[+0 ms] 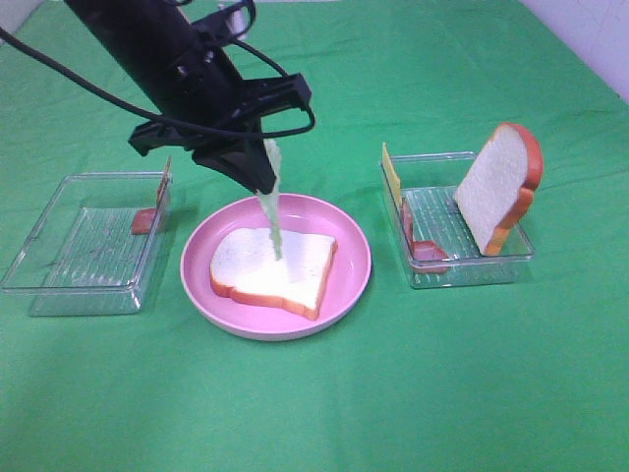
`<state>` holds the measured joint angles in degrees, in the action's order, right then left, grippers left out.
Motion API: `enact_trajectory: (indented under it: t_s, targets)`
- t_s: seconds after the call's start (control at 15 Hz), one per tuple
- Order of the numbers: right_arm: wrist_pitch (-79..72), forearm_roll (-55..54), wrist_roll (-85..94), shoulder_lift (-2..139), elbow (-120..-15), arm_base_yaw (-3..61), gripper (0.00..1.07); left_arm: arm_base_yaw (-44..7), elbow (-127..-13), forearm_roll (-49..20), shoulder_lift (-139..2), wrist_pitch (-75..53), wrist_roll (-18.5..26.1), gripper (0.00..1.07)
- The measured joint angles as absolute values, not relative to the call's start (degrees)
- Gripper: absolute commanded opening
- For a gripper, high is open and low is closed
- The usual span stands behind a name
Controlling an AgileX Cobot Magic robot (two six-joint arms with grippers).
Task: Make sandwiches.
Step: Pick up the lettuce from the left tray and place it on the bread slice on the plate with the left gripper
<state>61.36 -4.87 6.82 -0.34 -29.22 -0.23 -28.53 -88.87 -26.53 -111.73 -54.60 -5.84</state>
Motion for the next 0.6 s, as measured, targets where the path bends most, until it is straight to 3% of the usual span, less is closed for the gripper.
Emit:
enact_trajectory:
  t_s: [0.27,0.47,0.6]
  targets:
    - [61.4,-4.9,6.8,-0.3,-29.2,-0.2,0.77,-32.7,-88.9,-27.0,-115.3,-51.3,-5.3,0.0]
    - [61.4,-4.9,6.8,-0.3,-29.2,-0.2,0.77,-32.9,-88.9,-20.1,-116.7,-50.9,-5.7,0.0]
    - [61.4,-4.9,6.8,-0.3,-29.2,-0.2,0.77,-32.9,-88.9,-14.8,-117.3,-51.6,-8.5,0.0]
